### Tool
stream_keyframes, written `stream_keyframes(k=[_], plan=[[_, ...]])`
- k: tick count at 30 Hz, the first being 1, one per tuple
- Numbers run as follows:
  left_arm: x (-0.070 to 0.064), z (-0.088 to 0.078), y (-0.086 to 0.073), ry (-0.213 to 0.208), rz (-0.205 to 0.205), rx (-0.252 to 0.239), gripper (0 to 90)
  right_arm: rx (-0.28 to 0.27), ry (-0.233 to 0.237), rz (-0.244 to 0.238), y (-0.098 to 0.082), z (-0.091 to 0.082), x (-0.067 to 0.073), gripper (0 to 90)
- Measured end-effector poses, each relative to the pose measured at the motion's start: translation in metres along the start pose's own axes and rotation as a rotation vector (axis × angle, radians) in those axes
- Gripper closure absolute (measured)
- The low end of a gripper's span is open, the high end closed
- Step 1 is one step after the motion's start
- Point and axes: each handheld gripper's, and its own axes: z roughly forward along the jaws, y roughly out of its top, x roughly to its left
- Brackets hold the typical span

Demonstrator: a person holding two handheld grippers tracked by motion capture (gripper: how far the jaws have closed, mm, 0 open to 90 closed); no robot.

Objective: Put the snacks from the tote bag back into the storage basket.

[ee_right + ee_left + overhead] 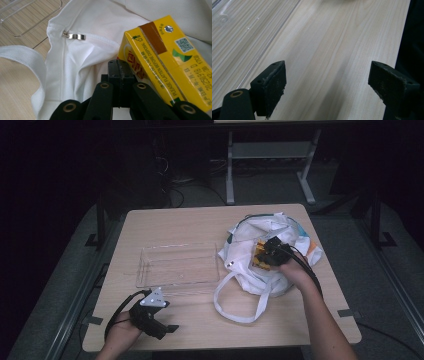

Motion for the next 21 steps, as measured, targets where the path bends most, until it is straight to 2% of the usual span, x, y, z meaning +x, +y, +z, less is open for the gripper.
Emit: stream_keyframes(k=[2, 5, 9, 14, 21], plan=[[0.0, 0.0, 0.0, 0.0, -0.001, -0.001, 14.6, 0.001, 0.001, -0.005, -0.001, -0.001, 0.0, 89.8], [0.0, 0.001, 0.0, -0.001, -0.002, -0.002, 14.5, 0.005, 0.015, -0.007, -0.007, -0.017, 0.0, 89.8], [0.0, 0.001, 0.0, 0.002, -0.007, -0.006, 14.6, -0.012, 0.036, 0.0, -0.015, -0.029, -0.002, 89.8], [-0.001, -0.001, 0.0, 0.005, -0.007, -0.004, 14.6, -0.018, 0.043, 0.035, -0.028, -0.043, -0.012, 89.8], [0.0, 0.0, 0.0, 0.003, -0.008, -0.003, 14.5, -0.031, 0.031, 0.077, -0.037, -0.049, -0.028, 89.8]])
